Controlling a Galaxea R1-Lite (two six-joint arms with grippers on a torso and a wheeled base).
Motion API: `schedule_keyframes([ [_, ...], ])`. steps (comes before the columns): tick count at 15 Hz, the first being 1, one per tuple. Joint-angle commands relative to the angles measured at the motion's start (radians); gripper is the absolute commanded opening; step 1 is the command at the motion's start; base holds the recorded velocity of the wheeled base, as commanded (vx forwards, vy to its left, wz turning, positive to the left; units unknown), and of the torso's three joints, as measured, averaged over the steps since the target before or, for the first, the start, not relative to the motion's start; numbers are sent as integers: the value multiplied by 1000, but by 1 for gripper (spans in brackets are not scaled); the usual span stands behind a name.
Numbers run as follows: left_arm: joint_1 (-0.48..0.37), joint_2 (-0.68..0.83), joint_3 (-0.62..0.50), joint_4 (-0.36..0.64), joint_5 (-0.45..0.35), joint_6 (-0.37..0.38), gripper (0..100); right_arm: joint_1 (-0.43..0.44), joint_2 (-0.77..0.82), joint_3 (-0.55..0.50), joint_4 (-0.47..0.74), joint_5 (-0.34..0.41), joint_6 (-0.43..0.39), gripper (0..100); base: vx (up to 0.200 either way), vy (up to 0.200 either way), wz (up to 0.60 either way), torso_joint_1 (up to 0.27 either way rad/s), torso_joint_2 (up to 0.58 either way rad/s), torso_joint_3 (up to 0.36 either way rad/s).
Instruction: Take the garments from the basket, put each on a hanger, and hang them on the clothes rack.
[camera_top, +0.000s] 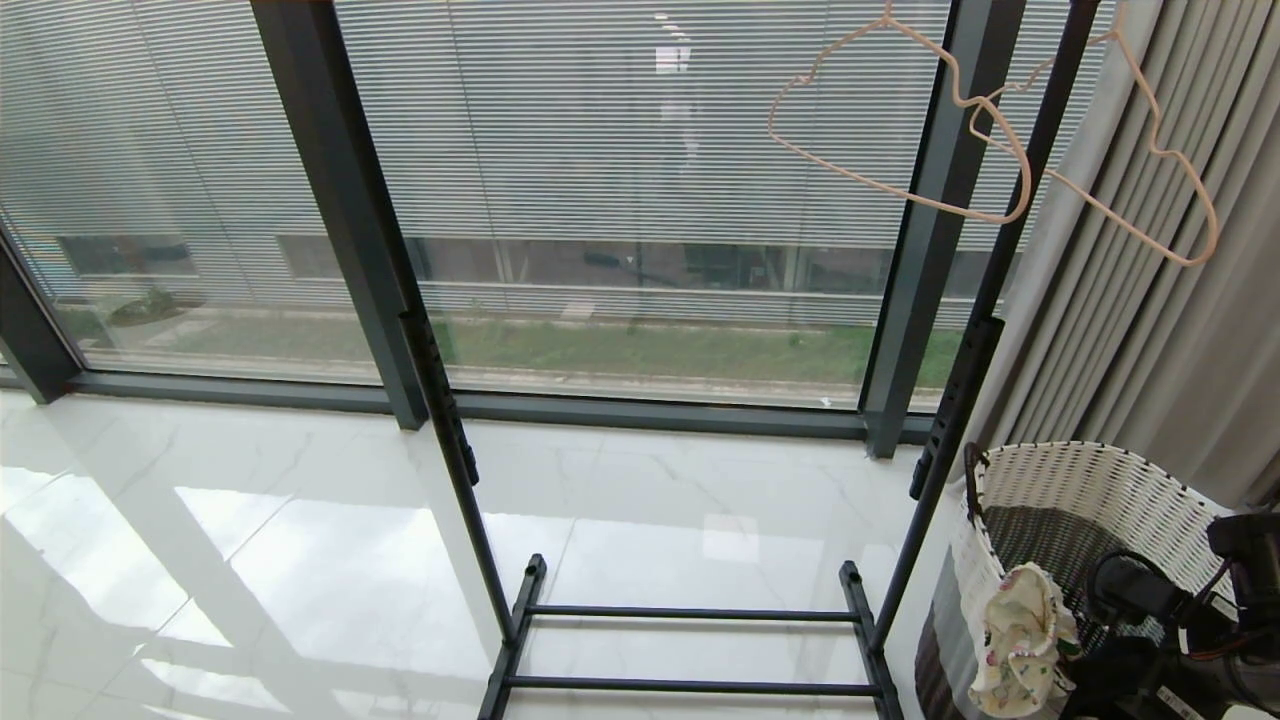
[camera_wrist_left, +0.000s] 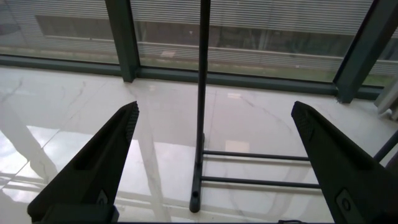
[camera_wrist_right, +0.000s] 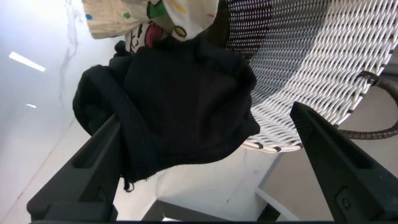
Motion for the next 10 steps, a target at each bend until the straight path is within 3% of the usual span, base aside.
schedule_keyframes([
  [1,0,0,1,0,0,0,100,-1,4,1,-1,0,-1,100,0,0,0,0,0,0],
  [2,0,0,-1,0,0,0,100,-1,4,1,-3,0,-1,0,0,0,0,0,0,0],
  [10,0,0,-1,0,0,0,100,0,-87,38,3,37,13,0,0,0,0,0,0,0],
])
